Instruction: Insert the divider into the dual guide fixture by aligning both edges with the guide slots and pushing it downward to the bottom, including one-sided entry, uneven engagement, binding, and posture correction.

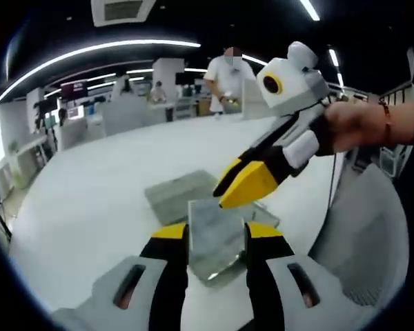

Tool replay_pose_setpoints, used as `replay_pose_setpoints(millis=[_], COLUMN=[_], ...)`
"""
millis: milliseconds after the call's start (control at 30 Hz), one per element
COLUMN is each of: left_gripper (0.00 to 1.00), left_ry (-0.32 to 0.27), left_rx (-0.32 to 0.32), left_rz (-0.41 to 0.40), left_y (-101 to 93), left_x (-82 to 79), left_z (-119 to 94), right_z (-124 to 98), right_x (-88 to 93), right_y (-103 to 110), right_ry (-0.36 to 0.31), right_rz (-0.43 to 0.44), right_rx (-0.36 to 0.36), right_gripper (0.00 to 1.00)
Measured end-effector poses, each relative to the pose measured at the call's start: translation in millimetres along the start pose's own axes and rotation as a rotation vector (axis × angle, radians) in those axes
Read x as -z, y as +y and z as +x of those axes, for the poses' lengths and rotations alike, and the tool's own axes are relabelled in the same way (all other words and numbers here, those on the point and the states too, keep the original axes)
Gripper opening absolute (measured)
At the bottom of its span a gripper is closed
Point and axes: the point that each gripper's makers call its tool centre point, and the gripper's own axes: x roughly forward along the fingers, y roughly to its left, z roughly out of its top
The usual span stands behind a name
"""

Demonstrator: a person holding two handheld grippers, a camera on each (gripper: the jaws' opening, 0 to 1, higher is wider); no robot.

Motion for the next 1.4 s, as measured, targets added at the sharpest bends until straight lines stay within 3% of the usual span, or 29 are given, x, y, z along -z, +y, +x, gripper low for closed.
replay_pose_setpoints(millis=[467, 767, 967, 1067, 1167, 1400], left_gripper=[0.30, 0.30, 0.30, 0.20, 0.28, 0.29], left_ry=[-0.005, -0.013, -0.016, -0.017, -0.020, -0.006], left_rx=[0.018, 0.045, 0.051, 0.061, 0.060, 0.050], left_rz=[0.110, 0.121, 0.130, 0.135, 0.120, 0.116], left_y=[-8.0, -13.6, -13.8, -14.5, -13.8, -12.5], left_x=[-5.9, -8.0, -7.5, -7.2, -6.6, -2.7], left_z=[2.3, 5.5, 5.5, 4.9, 6.0, 5.7], right_z=[0.7, 0.7, 0.3, -0.8, -0.7, -1.1], right_x=[5.9, 7.7, 7.4, 8.4, 7.2, 5.1], right_y=[-1.5, -0.8, 0.2, 7.4, 6.5, 1.4], right_ry=[0.003, -0.001, -0.002, 0.000, -0.008, -0.014], right_rz=[0.067, 0.097, 0.115, 0.204, 0.156, 0.122], right_rx=[-0.031, -0.039, -0.049, -0.085, -0.073, -0.048], right_gripper=[0.10, 0.11, 0.04, 0.00, 0.00, 0.00])
